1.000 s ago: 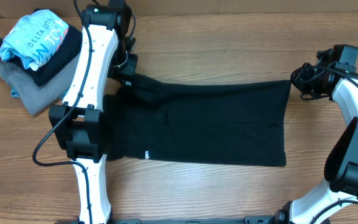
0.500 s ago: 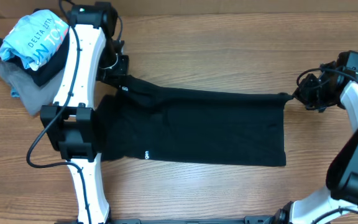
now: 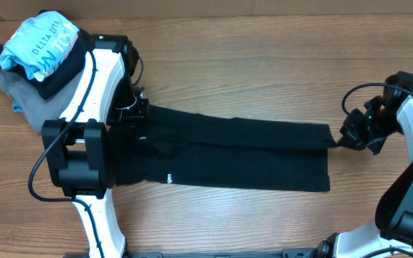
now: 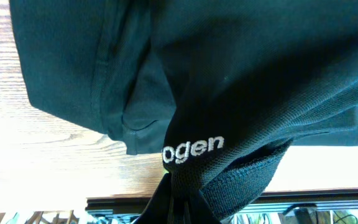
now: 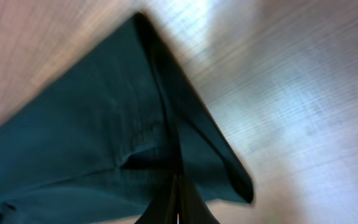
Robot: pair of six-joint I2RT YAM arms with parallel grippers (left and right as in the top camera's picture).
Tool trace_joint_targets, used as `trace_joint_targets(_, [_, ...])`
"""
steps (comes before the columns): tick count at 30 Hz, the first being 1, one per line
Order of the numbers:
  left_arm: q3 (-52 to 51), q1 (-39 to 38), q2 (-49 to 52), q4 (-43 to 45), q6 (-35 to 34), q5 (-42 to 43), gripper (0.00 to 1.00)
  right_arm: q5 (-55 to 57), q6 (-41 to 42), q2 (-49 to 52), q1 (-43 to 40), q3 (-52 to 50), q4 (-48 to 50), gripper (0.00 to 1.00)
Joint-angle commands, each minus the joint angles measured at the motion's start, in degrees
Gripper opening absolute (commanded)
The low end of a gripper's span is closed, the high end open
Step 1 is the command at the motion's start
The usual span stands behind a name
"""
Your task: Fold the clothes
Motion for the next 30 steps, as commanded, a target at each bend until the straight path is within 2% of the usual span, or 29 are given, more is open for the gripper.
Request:
trace_joint_targets(1, [-0.85, -0.04, -1.95, 0.22, 0.92, -2.1, 0.05, 5.55, -0.39, -1.16, -0.09, -0.24, -1.53, 0.04])
trace_joint_targets(7, [-0.85, -0.04, -1.95, -0.83, -0.92, -7.17, 0.06, 6.27, 0.26, -1.11, -0.09, -4.42, -0.83, 0.04])
trace_joint_targets(14, [-0.87, -0.04, -1.95, -1.6, -1.05, -7.3, 0.09, 6.29, 0.68, -1.11, -0.09, -8.61, 2.51, 0.05])
trace_joint_targets(18, [-0.87, -0.04, -1.95, -2.16, -1.05, -7.3, 0.15, 6.32, 0.66, -1.11, -0.09, -9.4, 2.71, 0.07])
trace_joint_targets(19, [-0.87, -0.04, -1.95, -2.16, -1.05, -7.3, 0.19, 6.32, 0.63, -1.11, -0.09, -9.46, 2.62, 0.12])
trace_joint_targets(20, [-0.87, -0.04, -1.95, -2.16, -1.05, -7.3, 0.25, 6.45, 0.63, -1.11, -0.09, -9.49, 2.4, 0.25])
trace_joint_targets(21, [-0.87, -0.04, -1.95, -2.16, -1.05, -7.28, 0.35, 6.64, 0.46, -1.11, -0.09, -9.46, 2.16, 0.49])
trace_joint_targets(22, [-0.87, -0.04, -1.95, -2.16, -1.05, -7.26, 0.43, 6.97, 0.37, -1.11, -0.11, -9.46, 1.97, 0.54])
trace_joint_targets(24, [-0.87, -0.04, -1.95, -2.16, -1.03, -7.28, 0.52, 7.1, 0.22, -1.11, -0.17, -9.42, 2.05, 0.57])
trace_joint_targets(30, [-0.57, -0.04, -1.95, -2.16, -1.03, -6.8, 0.57, 4.92, 0.15, -1.11, -0.15, -8.17, 3.19, 0.6])
